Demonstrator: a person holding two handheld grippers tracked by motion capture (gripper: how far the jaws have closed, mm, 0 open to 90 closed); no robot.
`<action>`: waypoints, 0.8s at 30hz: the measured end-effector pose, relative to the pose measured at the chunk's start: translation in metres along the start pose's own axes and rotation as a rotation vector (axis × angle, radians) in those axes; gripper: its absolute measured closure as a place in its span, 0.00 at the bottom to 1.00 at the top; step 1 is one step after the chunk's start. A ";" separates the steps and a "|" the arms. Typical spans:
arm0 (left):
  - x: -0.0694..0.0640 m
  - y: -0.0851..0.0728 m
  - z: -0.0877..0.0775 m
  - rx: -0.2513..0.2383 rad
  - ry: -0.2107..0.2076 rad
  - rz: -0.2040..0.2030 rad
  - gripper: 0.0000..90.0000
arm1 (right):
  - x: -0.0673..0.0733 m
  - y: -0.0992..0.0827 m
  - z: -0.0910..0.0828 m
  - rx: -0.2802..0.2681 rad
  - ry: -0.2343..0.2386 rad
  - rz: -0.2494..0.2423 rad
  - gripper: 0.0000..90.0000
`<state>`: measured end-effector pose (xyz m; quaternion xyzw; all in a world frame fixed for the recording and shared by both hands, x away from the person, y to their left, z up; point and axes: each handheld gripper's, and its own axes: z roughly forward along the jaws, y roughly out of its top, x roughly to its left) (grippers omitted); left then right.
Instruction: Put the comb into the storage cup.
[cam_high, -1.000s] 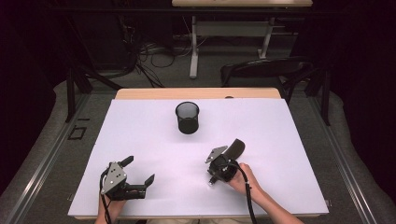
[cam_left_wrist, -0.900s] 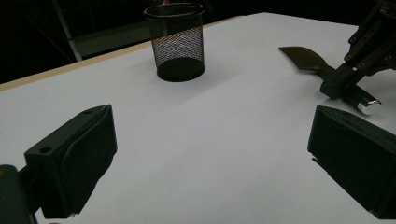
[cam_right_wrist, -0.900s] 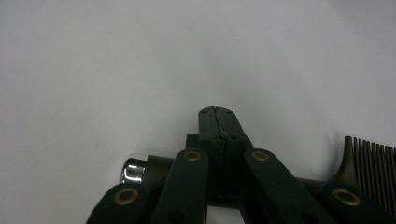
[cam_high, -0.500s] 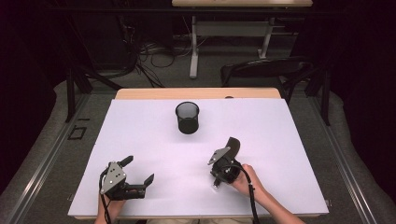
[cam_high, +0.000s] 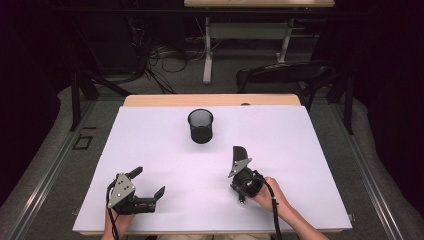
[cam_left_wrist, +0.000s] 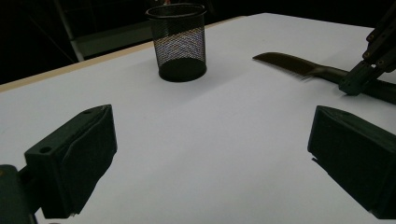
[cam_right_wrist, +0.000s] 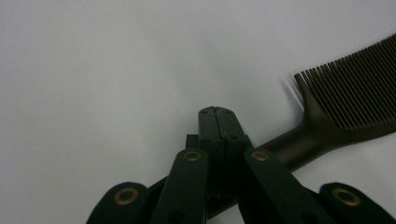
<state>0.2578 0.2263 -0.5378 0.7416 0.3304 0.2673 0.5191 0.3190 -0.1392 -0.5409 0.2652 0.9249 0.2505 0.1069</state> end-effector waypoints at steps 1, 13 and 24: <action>0.000 0.000 0.000 0.000 0.000 0.000 0.02 | -0.001 -0.001 0.000 -0.001 -0.001 -0.006 1.00; 0.000 0.000 0.000 -0.002 0.001 0.000 0.02 | -0.004 -0.006 -0.005 0.013 -0.005 -0.007 1.00; 0.001 0.000 -0.001 -0.002 0.001 0.001 0.02 | -0.003 -0.008 -0.008 0.047 -0.010 -0.020 1.00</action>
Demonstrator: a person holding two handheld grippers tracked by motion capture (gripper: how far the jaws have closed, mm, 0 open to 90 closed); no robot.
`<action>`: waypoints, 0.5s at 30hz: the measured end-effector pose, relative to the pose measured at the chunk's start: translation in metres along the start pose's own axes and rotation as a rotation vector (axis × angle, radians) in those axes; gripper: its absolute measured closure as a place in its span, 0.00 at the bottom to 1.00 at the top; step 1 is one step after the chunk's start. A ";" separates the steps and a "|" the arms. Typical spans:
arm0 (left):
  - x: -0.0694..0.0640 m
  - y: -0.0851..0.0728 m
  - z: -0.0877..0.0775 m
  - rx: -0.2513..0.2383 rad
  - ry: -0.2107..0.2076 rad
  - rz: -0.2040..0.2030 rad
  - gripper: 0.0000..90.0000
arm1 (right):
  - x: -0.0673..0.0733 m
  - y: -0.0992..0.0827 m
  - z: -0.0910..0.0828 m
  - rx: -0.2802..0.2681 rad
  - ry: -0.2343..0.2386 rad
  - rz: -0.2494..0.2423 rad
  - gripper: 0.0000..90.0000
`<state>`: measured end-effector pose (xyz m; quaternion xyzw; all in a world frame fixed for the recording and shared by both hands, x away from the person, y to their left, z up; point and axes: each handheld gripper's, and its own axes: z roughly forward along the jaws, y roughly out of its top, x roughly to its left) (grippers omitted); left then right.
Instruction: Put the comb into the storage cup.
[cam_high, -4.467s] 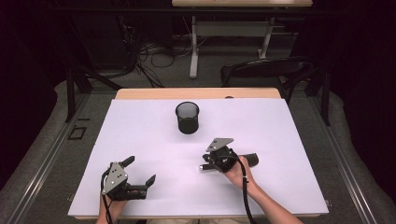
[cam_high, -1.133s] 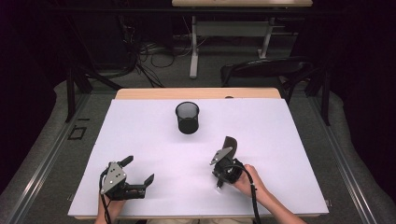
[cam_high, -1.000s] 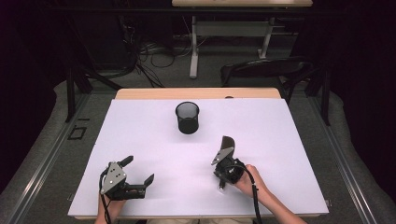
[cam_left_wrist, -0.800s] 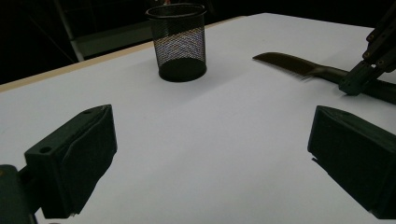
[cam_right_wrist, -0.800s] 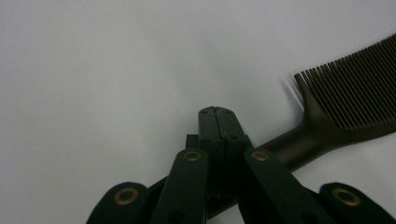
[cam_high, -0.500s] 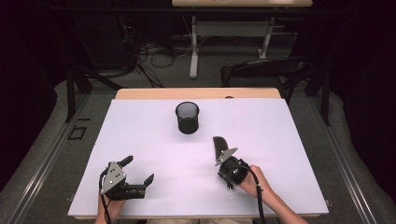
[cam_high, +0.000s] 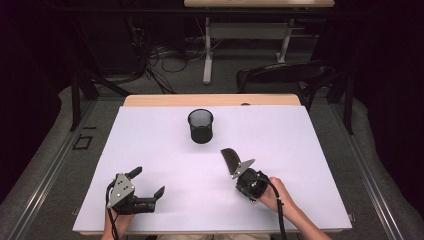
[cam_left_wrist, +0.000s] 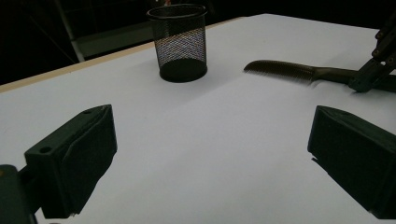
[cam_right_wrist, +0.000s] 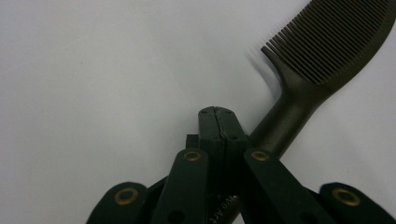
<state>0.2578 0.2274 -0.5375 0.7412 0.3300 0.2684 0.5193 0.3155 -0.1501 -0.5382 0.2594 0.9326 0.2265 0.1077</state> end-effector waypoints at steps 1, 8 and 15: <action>0.000 0.000 0.000 -0.001 0.000 -0.001 0.02 | 0.000 0.000 0.000 0.001 0.000 0.001 1.00; 0.000 0.000 0.000 -0.001 0.000 0.001 0.02 | 0.000 -0.002 -0.003 0.011 -0.003 -0.007 1.00; 0.000 0.000 -0.001 -0.001 0.000 0.001 0.02 | -0.001 -0.004 -0.005 0.034 -0.003 -0.013 1.00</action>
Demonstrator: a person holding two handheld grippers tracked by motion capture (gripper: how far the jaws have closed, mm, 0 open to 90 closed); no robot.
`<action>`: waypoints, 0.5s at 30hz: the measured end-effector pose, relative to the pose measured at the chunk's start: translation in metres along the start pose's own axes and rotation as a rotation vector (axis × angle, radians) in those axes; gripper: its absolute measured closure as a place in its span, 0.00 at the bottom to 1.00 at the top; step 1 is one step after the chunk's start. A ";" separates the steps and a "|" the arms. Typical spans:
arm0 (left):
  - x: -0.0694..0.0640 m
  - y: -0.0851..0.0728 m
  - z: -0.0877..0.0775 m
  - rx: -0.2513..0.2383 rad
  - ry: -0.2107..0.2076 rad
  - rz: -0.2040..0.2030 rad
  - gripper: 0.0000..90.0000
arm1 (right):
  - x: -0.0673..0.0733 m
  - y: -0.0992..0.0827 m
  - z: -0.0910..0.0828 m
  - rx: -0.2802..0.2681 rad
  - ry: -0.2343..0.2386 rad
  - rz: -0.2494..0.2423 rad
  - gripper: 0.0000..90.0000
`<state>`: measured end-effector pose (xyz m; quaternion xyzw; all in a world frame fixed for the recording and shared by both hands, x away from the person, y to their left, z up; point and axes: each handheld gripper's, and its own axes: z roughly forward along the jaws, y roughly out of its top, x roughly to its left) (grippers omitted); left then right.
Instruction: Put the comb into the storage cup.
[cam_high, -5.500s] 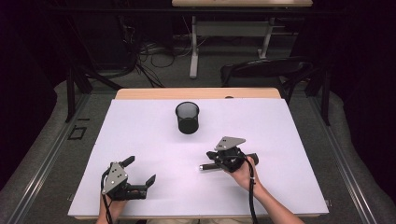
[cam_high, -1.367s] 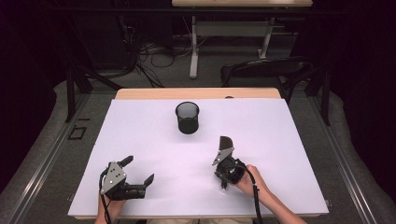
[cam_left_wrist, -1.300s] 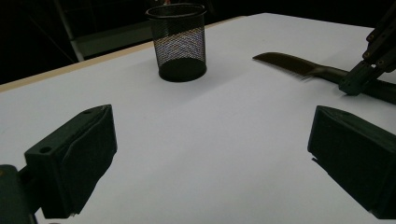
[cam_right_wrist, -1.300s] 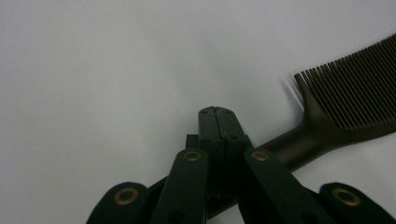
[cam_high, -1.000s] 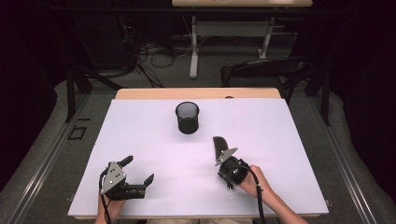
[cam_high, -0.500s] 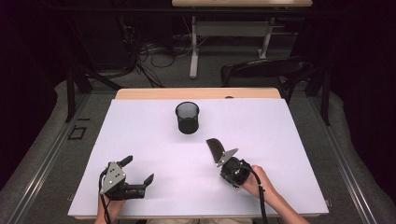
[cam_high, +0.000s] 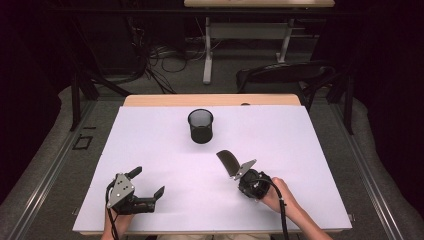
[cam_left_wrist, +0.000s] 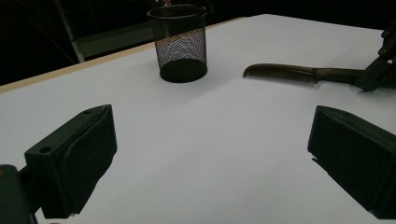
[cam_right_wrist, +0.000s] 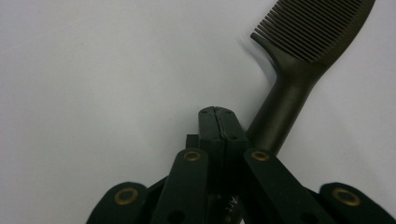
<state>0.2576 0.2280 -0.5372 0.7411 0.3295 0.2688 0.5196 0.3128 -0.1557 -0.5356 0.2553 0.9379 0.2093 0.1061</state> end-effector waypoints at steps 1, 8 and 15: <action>0.000 0.000 0.000 0.000 0.000 0.000 0.02 | 0.000 0.000 0.000 0.000 0.000 0.000 1.00; 0.000 0.000 0.000 0.000 0.001 -0.002 0.02 | -0.001 -0.003 -0.003 0.021 0.006 0.003 1.00; 0.000 0.000 -0.001 0.000 0.001 -0.001 0.02 | -0.003 -0.005 -0.005 0.036 0.004 0.000 1.00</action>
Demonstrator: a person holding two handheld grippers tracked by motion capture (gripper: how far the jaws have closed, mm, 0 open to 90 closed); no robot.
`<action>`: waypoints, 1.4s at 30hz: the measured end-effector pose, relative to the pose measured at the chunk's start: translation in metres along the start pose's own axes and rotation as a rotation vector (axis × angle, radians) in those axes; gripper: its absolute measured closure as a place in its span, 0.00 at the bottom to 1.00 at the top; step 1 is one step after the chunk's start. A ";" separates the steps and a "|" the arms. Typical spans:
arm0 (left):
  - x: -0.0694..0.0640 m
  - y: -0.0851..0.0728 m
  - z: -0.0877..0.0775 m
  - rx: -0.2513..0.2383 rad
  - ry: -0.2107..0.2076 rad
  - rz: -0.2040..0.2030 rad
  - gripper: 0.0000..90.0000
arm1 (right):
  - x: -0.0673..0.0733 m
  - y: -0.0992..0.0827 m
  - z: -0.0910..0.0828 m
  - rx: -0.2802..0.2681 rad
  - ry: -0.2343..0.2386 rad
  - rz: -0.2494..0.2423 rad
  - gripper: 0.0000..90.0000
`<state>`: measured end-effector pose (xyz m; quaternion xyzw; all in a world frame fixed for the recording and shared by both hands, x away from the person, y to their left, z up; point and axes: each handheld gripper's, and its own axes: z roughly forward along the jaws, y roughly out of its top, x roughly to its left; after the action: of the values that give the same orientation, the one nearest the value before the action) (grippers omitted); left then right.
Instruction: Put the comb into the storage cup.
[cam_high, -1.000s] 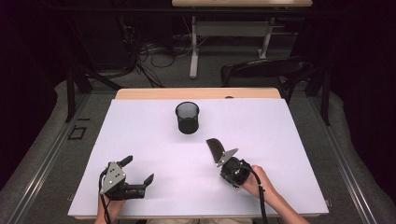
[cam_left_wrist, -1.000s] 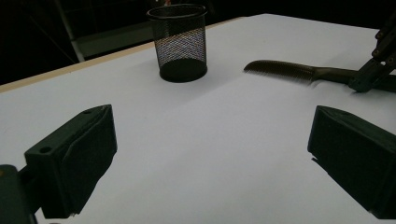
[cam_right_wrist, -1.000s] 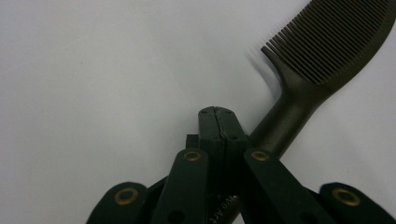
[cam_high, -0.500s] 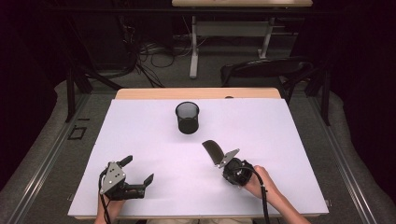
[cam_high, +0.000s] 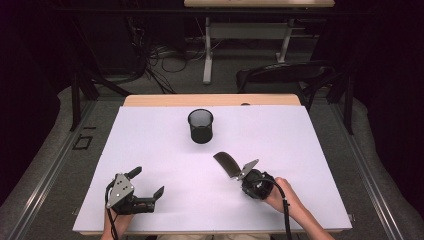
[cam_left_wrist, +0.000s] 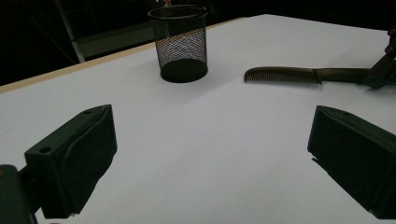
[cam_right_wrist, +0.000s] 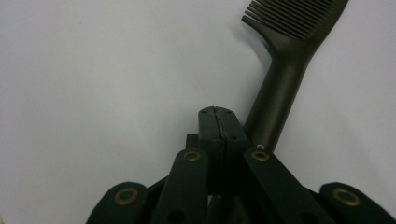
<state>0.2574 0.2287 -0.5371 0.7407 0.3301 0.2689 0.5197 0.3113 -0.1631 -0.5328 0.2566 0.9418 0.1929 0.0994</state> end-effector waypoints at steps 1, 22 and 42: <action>0.000 0.000 0.000 0.000 0.000 0.000 0.02 | -0.001 -0.001 0.000 -0.001 0.004 0.003 1.00; 0.000 0.000 0.000 0.002 -0.002 0.004 0.02 | -0.005 -0.004 -0.009 -0.041 0.030 0.011 0.93; 0.001 0.000 0.000 0.005 -0.011 0.004 0.02 | -0.006 -0.005 -0.031 -0.101 0.073 0.075 0.37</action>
<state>0.2577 0.2293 -0.5372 0.7441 0.3264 0.2649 0.5192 0.3053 -0.1803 -0.5063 0.2790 0.9236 0.2530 0.0706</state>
